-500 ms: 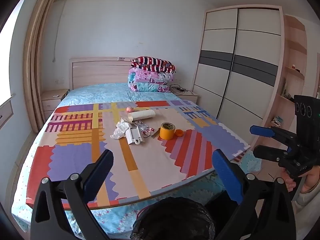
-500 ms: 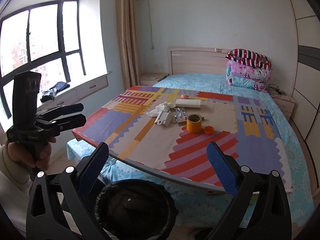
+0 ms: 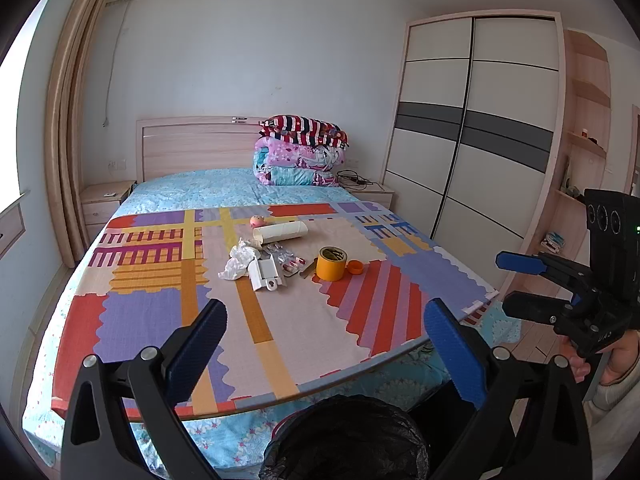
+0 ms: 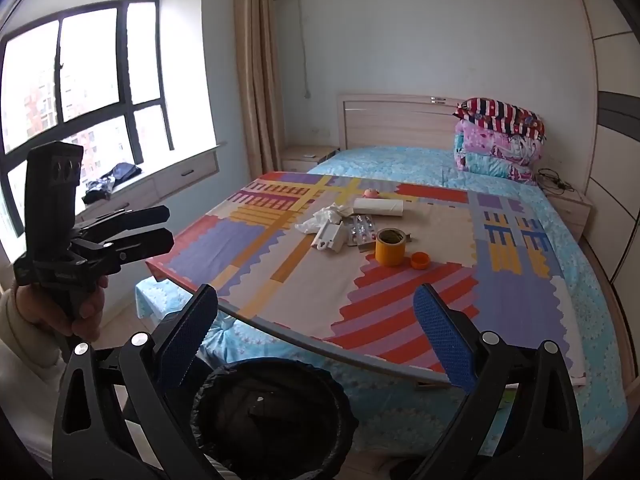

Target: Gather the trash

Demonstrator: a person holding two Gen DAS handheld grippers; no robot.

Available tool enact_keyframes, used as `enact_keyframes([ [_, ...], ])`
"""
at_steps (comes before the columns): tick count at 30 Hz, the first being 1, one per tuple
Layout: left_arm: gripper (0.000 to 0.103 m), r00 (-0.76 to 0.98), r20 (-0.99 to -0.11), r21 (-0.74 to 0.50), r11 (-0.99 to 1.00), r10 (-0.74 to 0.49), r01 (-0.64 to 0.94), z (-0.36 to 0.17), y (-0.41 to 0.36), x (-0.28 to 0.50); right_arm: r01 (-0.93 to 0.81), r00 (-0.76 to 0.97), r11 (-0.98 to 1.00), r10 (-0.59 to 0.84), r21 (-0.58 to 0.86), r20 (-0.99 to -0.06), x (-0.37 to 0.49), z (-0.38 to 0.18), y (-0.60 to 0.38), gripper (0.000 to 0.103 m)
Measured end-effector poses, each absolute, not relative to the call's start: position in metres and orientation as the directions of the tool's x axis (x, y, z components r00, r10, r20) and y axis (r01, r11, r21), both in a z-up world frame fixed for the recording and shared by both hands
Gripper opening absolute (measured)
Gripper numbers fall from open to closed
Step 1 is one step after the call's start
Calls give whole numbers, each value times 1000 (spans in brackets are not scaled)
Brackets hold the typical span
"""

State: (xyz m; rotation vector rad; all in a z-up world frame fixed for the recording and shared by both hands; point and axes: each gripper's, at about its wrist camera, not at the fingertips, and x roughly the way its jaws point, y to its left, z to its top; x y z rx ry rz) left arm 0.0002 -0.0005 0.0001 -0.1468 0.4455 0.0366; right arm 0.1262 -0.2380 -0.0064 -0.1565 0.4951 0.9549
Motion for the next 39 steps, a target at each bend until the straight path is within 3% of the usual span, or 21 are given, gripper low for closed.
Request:
enact_keyframes([
  [39,95,912,-408,-127,991,-25,-30,8,-6,-3,-827,463,556,754,78,-467,120,0,-235,99],
])
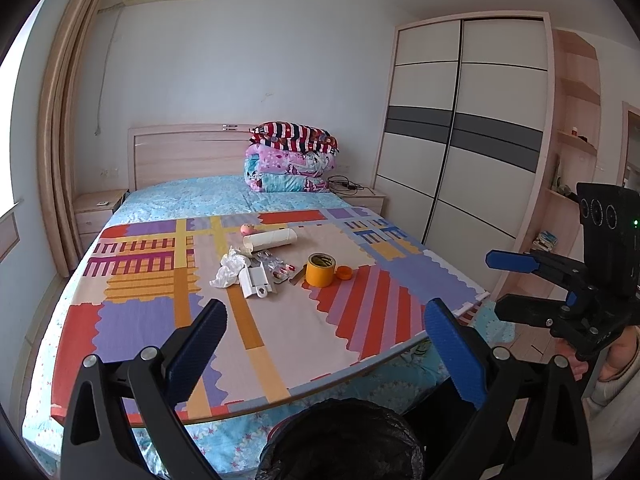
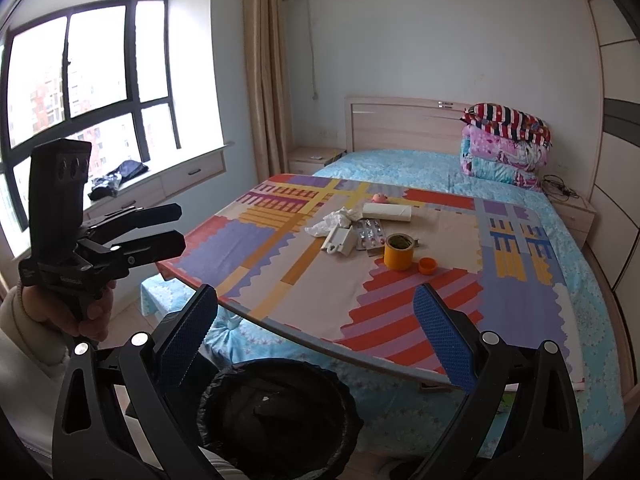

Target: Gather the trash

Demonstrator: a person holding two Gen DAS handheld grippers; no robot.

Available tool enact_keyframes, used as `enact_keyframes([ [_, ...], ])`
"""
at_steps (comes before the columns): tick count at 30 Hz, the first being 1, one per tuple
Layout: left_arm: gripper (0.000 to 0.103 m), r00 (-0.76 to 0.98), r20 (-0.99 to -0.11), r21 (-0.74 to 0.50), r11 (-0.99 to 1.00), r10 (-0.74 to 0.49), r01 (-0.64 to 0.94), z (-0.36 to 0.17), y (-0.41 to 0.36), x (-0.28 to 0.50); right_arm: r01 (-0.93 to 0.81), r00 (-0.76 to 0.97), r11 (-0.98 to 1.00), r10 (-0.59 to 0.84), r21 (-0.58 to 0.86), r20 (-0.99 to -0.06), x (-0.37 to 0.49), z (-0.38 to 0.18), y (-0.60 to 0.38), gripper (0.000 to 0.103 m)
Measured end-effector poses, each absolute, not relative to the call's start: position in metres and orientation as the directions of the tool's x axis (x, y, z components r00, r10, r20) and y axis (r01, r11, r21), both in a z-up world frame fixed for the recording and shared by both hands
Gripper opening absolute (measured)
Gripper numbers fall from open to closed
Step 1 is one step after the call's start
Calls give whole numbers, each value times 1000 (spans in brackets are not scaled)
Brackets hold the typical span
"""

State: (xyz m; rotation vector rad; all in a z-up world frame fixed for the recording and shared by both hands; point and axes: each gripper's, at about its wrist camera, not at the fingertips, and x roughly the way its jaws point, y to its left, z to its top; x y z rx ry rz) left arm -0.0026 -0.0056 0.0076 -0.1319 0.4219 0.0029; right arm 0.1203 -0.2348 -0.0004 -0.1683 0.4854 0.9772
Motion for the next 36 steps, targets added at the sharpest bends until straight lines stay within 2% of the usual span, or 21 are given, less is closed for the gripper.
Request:
enact_keyframes([
  [12,95,907,-422,-131,991,-19,-40,4,-3,-1,-828,454,554,751,83,-480,127,-4,-229,99],
  [22,95,887,-462,-111,992,-1,-56,-6,10,30,-823,451,562,736,85,-504,155,-14,-218,99],
  [36,95,804,-592,-106,984,55,-145,-40,49,129,-829,446,558,696,33,-563,222,-36,-179,99],
])
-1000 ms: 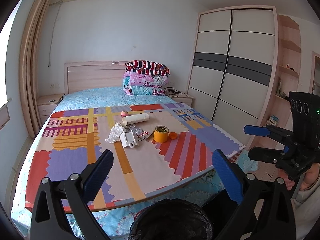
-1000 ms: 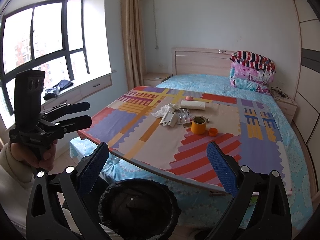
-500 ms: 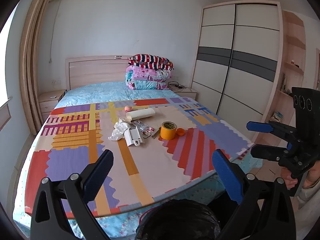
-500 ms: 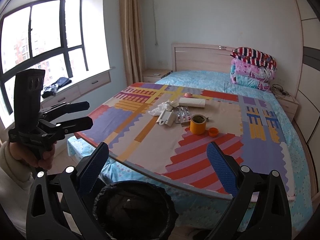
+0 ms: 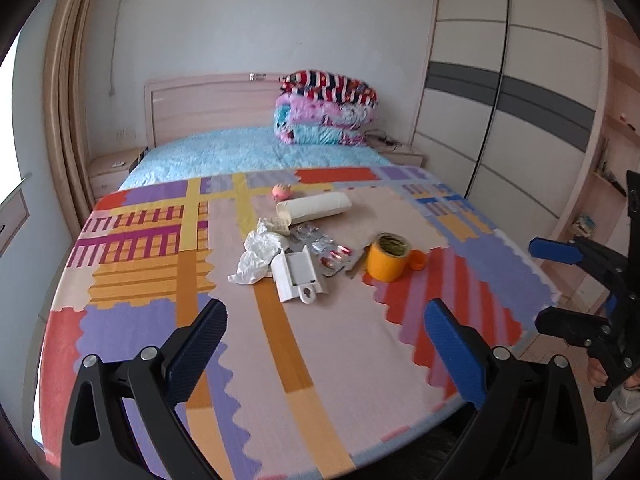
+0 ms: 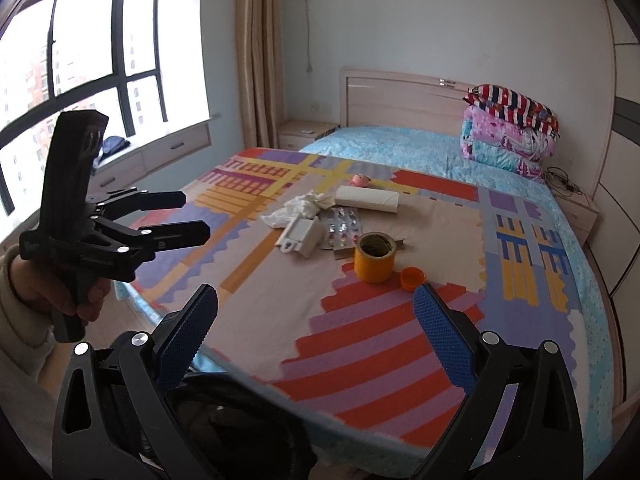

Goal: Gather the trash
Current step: 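Grasp the yellow tape roll with the right tool while the left tool grasps the white plastic clip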

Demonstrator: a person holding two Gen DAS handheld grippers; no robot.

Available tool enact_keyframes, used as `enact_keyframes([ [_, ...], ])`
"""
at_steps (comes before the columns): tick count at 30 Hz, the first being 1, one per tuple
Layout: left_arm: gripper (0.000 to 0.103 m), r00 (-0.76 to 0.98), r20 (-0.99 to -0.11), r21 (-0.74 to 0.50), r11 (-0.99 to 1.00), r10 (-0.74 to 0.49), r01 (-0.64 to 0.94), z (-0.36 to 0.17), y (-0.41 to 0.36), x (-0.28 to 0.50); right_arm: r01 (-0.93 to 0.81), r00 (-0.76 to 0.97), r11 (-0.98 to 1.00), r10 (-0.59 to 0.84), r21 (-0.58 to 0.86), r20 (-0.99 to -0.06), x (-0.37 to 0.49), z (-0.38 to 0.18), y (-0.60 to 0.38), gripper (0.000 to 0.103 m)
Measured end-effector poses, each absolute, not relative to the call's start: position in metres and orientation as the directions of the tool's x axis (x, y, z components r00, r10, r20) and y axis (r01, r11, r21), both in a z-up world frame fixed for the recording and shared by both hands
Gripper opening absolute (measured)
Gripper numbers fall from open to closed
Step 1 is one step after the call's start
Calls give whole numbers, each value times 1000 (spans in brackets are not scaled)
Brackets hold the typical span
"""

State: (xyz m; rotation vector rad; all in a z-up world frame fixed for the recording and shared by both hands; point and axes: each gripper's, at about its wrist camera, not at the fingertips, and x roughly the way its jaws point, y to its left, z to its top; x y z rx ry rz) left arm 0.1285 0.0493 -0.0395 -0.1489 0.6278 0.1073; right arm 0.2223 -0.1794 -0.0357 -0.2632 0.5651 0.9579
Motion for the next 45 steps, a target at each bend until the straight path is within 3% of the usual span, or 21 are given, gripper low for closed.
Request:
enact_keyframes([
  [11,94,735,-673,-96,976,81,-195,-77,71,199,-812,439,583,644,30,-626,289,-66,-146,95],
  [13,88,720,-689,-118,968,79,-220,-83,78,208,-810,442,586,633,20,-636,296,-70,-139,88],
  [22,75,682,-728,-111,968,75,-225,-101,83,233,-793,443,608,607,27,-660,323,-88,-116,87],
  [26,69,670,-737,-99,967,87,-235,-106,84,238,-798,426,601,600,31,-677,329,-96,-107,74],
  [30,56,643,-759,-89,961,104,-260,-116,85,246,-804,415,594,598,31,-686,334,-100,-96,71],
  [33,50,648,-756,-104,962,88,-252,-116,83,245,-800,408,599,587,36,-699,337,-103,-93,50],
  [34,49,647,-756,-92,963,97,-252,-115,81,245,-798,409,602,587,39,-699,337,-103,-94,47],
  [45,46,668,-739,-112,962,86,-248,-105,79,225,-794,411,606,601,56,-686,324,-93,-102,47],
])
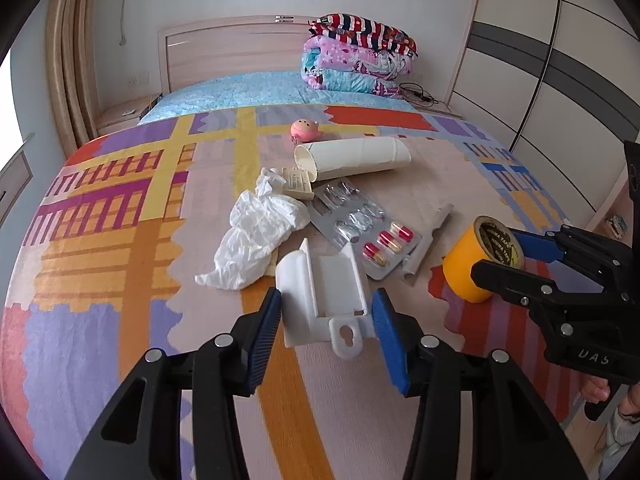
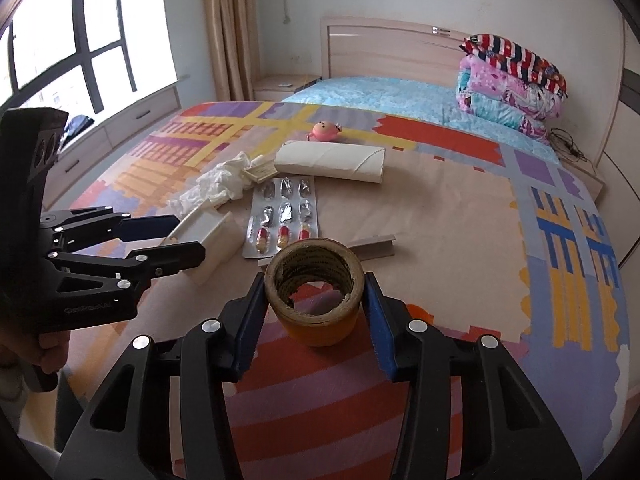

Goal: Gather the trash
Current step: 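Grasp the yellow tape roll with the right tool while the left tool grasps the white plastic clip, then lift the tape roll with the right tool while the left tool lifts the white clip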

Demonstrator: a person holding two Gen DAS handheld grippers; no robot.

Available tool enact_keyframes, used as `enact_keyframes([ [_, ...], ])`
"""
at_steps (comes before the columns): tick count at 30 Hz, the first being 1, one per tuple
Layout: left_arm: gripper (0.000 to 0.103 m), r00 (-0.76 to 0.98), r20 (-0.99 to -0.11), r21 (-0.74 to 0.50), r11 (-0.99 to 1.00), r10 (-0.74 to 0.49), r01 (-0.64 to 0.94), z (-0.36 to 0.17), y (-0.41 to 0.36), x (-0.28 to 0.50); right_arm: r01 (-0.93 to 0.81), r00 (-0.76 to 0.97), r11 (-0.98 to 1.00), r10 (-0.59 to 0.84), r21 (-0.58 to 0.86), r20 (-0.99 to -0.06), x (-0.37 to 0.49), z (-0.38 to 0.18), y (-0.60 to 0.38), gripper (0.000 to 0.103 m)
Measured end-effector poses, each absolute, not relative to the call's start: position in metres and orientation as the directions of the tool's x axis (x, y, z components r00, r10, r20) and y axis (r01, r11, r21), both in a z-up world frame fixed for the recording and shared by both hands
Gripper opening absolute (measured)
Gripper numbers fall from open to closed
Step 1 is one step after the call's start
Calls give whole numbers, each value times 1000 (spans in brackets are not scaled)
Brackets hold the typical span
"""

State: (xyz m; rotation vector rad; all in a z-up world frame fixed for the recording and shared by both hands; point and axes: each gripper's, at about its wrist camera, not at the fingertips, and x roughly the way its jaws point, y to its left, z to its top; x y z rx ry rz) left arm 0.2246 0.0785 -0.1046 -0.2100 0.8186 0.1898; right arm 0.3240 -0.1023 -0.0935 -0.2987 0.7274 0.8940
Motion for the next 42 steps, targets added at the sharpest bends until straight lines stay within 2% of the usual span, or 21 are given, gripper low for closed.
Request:
enact_keyframes([
  [5,42,667,-739,-98,966,91,-240,-101,73,210,-796,408,602,606,59,-682,311,-92,-109,47],
  [11,44,626,-771,-65,963,119,-263,-107,65,206,-795,398,601,618,82,-678,301,-94,-115,47],
  [13,48,610,-782,-54,962,125,-267,-109,63,208,-796,395,599,621,84,-677,298,-94,-116,47],
  [15,58,607,-785,-57,960,126,-273,-110,62,210,-796,396,599,624,86,-674,298,-93,-118,47],
  [21,59,598,-788,-39,959,143,-281,-116,62,218,-796,397,599,630,92,-667,297,-91,-120,47],
  [23,53,601,-785,-36,956,154,-292,-116,63,218,-796,398,599,630,90,-667,296,-91,-120,47],
  [31,52,626,-765,-45,956,153,-290,-110,64,205,-790,403,605,635,100,-659,287,-91,-127,47],
  [34,50,650,-744,-44,960,154,-278,-99,61,192,-794,401,599,644,103,-652,278,-87,-130,47],
  [35,45,657,-738,-43,961,154,-273,-96,59,187,-795,402,598,647,104,-649,275,-86,-132,47],
  [42,44,681,-719,-35,971,139,-235,-86,44,159,-799,405,591,661,106,-632,250,-78,-140,47],
])
